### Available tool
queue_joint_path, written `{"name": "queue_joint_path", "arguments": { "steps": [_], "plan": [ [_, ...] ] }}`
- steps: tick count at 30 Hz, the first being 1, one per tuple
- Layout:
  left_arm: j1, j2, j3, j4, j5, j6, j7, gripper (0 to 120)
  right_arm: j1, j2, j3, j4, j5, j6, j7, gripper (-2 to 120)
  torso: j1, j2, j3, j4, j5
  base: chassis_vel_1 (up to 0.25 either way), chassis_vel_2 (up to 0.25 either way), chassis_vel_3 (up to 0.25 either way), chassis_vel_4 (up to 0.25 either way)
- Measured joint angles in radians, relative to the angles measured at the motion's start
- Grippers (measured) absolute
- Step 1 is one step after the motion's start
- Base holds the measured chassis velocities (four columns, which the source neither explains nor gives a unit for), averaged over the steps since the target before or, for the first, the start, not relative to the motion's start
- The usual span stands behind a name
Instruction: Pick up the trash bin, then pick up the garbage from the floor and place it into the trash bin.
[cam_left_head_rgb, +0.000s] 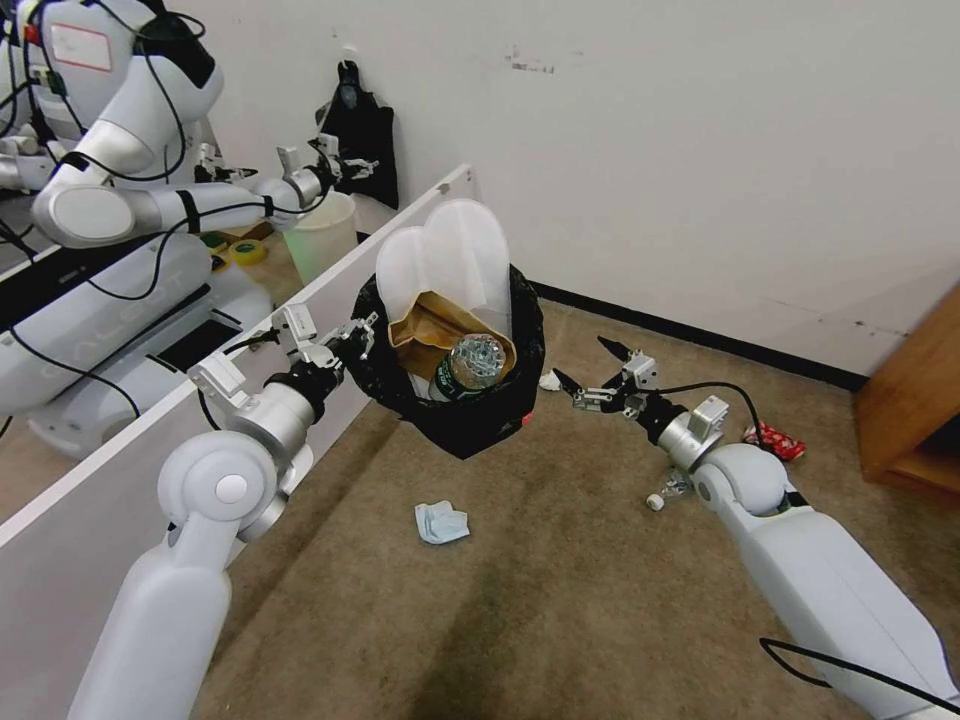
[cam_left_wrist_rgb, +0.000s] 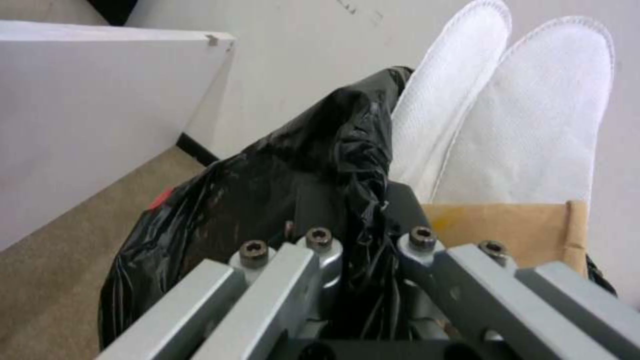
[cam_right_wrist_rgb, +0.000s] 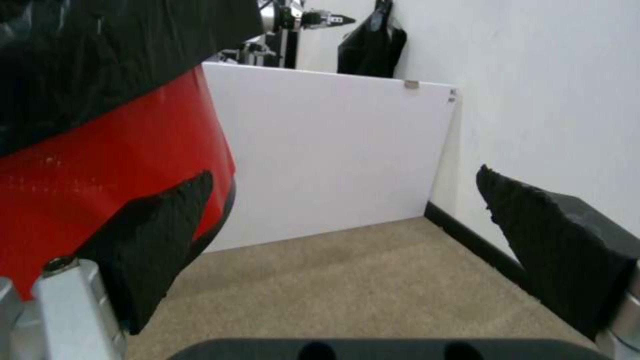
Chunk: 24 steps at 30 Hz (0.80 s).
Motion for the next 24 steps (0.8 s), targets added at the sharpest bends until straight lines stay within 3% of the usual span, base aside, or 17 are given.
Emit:
{"name": "queue_joint_path", "arguments": {
  "steps": [24],
  "plan": [
    [0.018, 0.015, 0.0, -0.032, -0.013, 0.008, 0.015, 4, 0.01, 0.003, -0.006, -0.012, 0.002, 0.0, -0.004, 100, 0.0, 0.0, 0.0, 0.0003, 0.0, 0.0, 0.0, 0.0, 0.0]
  ]
}}
